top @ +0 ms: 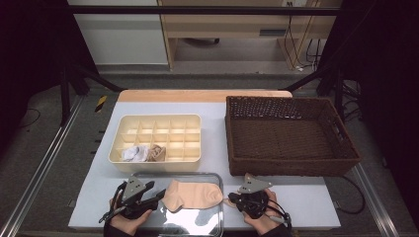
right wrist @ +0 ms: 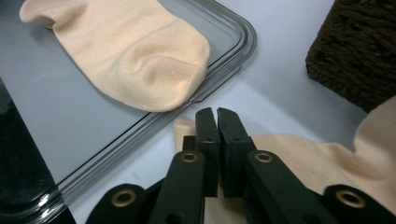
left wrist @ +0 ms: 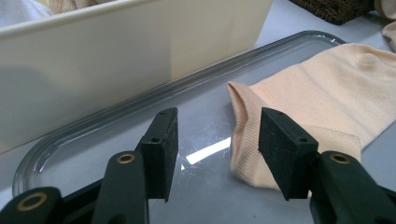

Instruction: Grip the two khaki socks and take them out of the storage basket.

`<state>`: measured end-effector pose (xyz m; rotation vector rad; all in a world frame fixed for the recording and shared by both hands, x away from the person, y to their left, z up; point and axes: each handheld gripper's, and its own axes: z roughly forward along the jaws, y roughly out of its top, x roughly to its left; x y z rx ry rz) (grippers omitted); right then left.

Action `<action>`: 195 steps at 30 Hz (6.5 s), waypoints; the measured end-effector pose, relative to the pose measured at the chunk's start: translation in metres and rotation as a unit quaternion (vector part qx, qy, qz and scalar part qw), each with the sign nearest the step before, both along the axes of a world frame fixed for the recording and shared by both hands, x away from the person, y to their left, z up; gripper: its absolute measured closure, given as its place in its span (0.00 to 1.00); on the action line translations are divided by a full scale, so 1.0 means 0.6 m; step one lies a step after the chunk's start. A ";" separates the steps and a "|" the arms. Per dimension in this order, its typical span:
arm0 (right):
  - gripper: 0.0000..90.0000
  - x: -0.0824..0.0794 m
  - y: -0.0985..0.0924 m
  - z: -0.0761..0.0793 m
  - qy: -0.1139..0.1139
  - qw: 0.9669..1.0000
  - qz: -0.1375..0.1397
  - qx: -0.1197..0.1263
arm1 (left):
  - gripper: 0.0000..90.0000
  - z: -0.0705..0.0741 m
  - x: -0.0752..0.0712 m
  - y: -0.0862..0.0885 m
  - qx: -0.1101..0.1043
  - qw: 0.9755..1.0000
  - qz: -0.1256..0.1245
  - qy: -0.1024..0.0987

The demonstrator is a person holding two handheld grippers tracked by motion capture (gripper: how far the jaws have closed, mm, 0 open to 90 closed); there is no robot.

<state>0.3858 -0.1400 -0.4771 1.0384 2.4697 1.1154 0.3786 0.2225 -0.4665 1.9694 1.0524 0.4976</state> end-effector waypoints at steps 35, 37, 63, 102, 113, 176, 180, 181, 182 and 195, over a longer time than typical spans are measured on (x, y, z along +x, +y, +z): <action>0.86 0.024 -0.032 0.020 -0.028 0.997 -0.069 0.027 | 0.53 -0.003 0.003 0.000 0.003 1.000 -0.001 0.006; 0.87 0.017 -0.028 0.024 -0.024 0.997 -0.055 0.042 | 0.53 -0.003 0.003 -0.001 0.003 1.000 -0.001 0.006; 0.98 0.007 -0.010 0.032 -0.005 0.997 -0.028 0.075 | 0.51 -0.003 0.003 0.001 0.001 1.000 0.001 0.005; 0.79 0.019 -0.017 0.005 -0.009 0.998 -0.067 -0.019 | 0.51 -0.003 0.003 0.001 0.001 1.000 0.000 0.005; 0.95 0.017 -0.015 -0.002 -0.015 0.995 -0.083 -0.046 | 0.51 -0.002 0.002 0.001 0.003 1.000 0.001 0.005; 0.79 0.029 -0.113 0.024 -0.038 0.992 -0.110 0.052 | 0.53 0.070 -0.007 -0.125 -0.022 0.996 -0.074 -0.044; 0.78 0.034 -0.122 0.016 -0.032 0.991 -0.123 0.041 | 0.55 0.061 -0.006 -0.147 -0.016 0.996 -0.083 -0.037; 0.78 0.036 -0.125 0.014 -0.032 0.991 -0.126 0.038 | 0.55 0.058 -0.006 -0.153 -0.013 0.996 -0.084 -0.035; 0.77 0.037 -0.127 0.012 -0.029 0.990 -0.130 0.036 | 0.56 0.054 -0.005 -0.158 -0.011 0.996 -0.085 -0.031; 0.75 0.042 -0.131 0.001 -0.015 0.990 -0.142 0.017 | 0.64 0.017 -0.001 -0.208 0.012 0.994 -0.110 0.003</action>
